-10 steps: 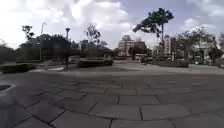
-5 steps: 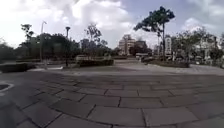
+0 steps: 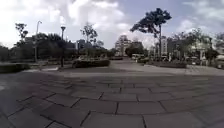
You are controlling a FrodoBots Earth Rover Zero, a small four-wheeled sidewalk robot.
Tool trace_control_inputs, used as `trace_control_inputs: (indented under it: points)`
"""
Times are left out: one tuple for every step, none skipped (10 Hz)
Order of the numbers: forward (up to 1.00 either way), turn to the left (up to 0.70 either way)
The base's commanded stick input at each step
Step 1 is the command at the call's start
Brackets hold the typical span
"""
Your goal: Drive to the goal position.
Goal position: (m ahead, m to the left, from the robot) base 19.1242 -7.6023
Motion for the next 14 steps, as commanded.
trace_control_inputs:
  points:
    - [0.7, -0.24]
    - [0.7, -0.04]
    - [0.7, 0.0]
    - [0.7, 0.0]
    - [0.7, 0.0]
    - [0.7, 0.0]
    - [0.7, 0.0]
    - [0.7, 0.0]
    - [0.7, 0.0]
    - [0.7, 0.0]
    - [0.7, 0.0]
    - [0.7, 0.0]
    - [0.7, 0.0]
    - [0.7, 0.0]
